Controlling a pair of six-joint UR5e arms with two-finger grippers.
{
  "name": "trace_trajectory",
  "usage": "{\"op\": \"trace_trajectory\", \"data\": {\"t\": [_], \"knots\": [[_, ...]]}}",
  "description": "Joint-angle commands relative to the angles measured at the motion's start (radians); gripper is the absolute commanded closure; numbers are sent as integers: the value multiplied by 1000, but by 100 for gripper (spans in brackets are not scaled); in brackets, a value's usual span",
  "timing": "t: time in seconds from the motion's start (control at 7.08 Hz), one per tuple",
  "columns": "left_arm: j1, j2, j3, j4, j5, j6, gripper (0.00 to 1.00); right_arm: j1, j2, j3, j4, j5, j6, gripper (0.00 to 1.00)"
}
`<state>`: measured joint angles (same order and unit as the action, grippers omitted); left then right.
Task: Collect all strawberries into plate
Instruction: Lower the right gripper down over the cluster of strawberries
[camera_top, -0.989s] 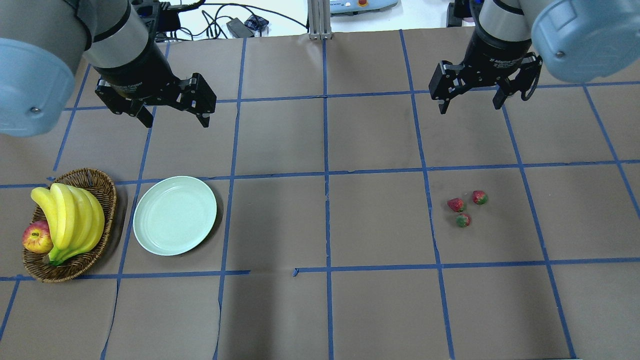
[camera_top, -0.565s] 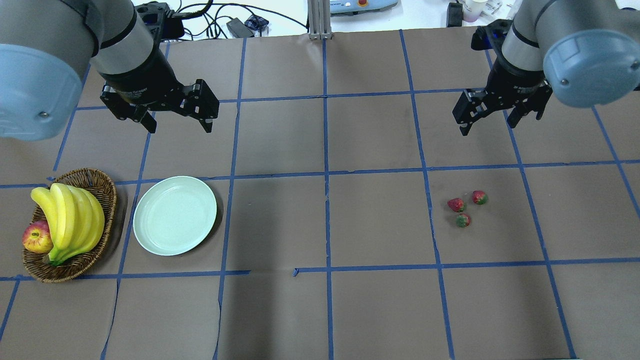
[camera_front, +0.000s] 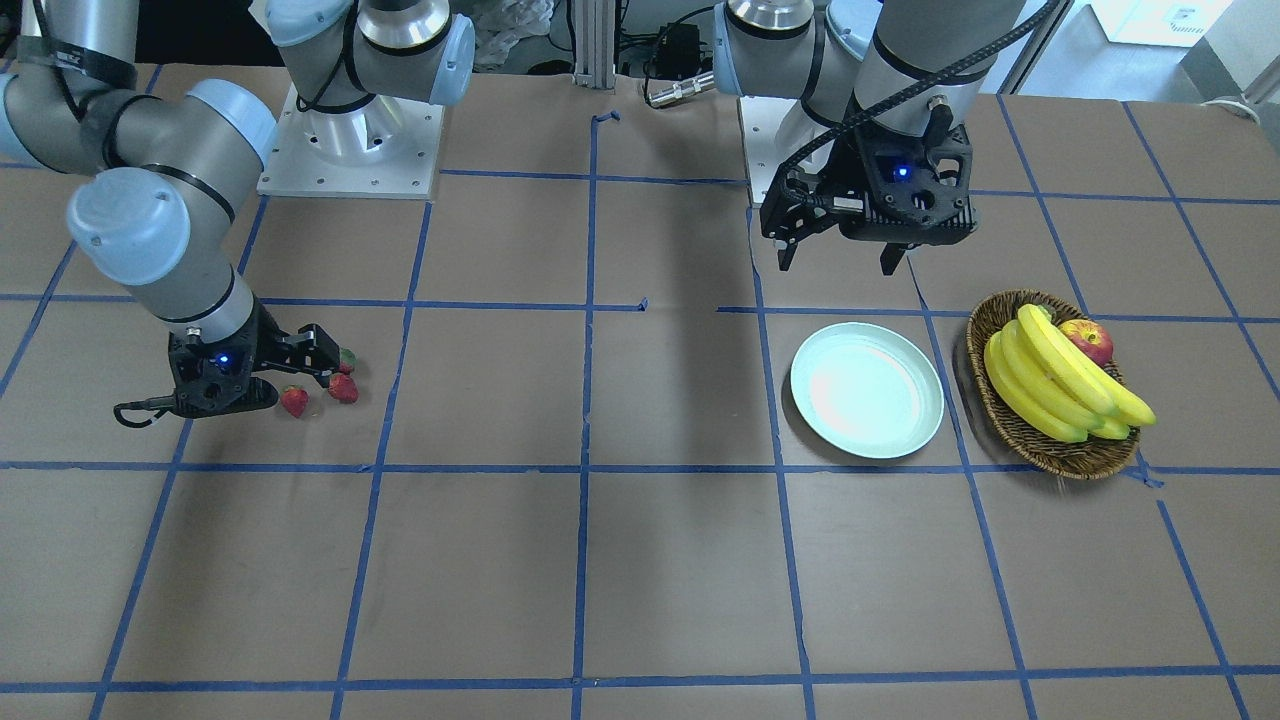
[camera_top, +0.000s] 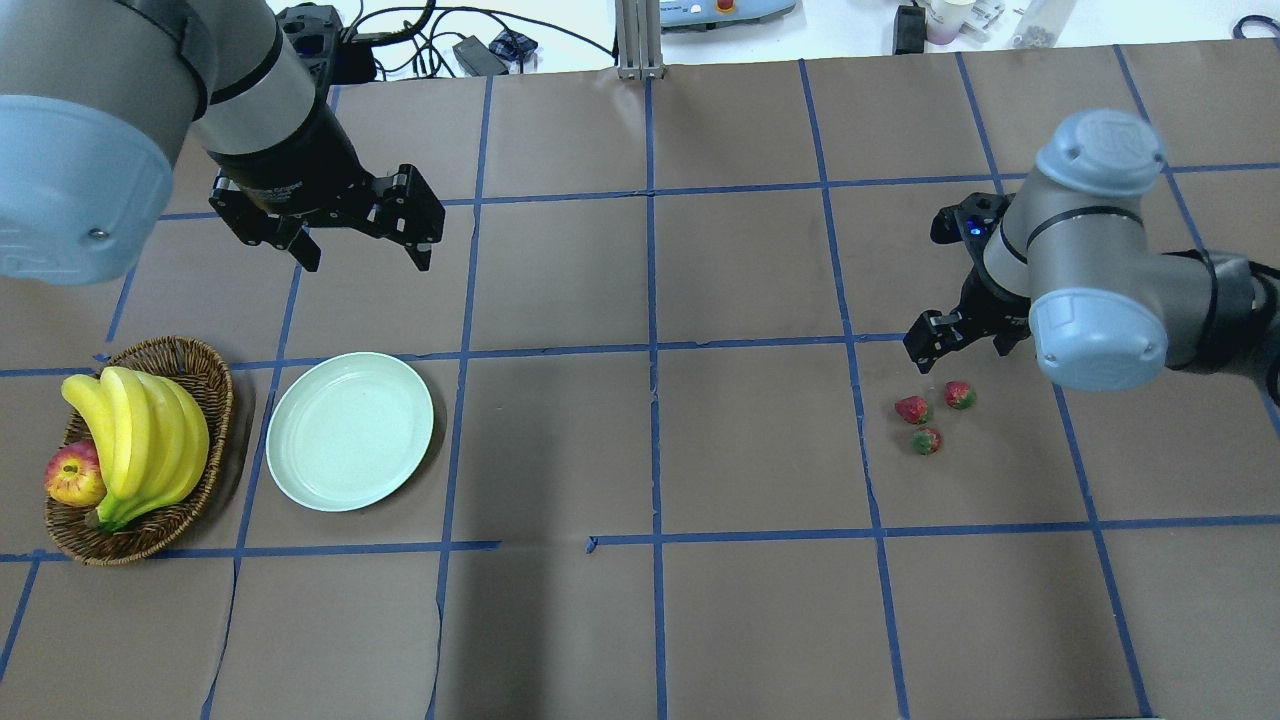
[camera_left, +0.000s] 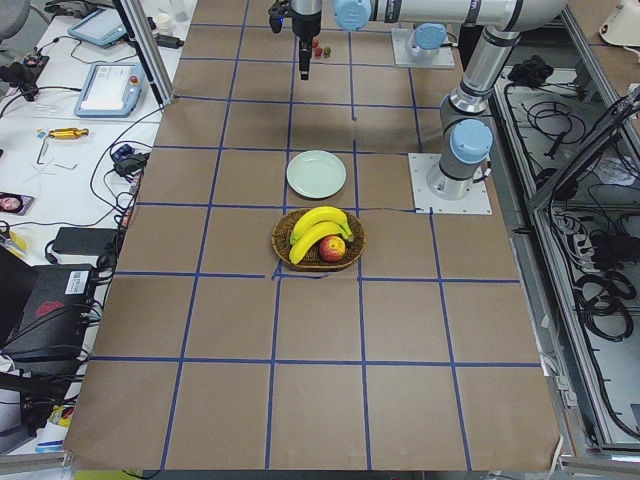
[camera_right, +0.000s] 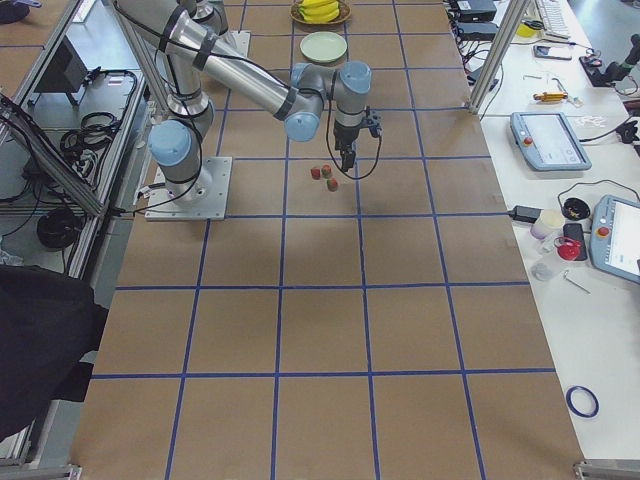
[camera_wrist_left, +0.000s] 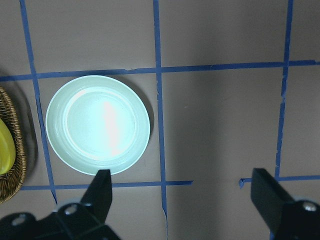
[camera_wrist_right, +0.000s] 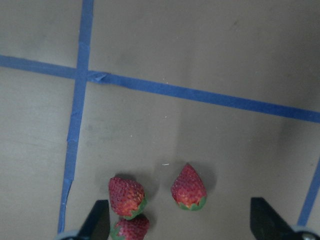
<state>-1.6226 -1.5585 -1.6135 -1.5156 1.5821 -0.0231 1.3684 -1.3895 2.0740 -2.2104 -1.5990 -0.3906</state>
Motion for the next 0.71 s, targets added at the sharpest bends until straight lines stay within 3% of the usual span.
{"op": "trace_trajectory", "data": {"t": [0.0,0.57], "knots": [[0,0,0,0,1,0,0,-37,32,43,-52,-13,-11,0],[0,-3,0,0,-1,0,0,-80,53,70,-51,4,-14,0]]}}
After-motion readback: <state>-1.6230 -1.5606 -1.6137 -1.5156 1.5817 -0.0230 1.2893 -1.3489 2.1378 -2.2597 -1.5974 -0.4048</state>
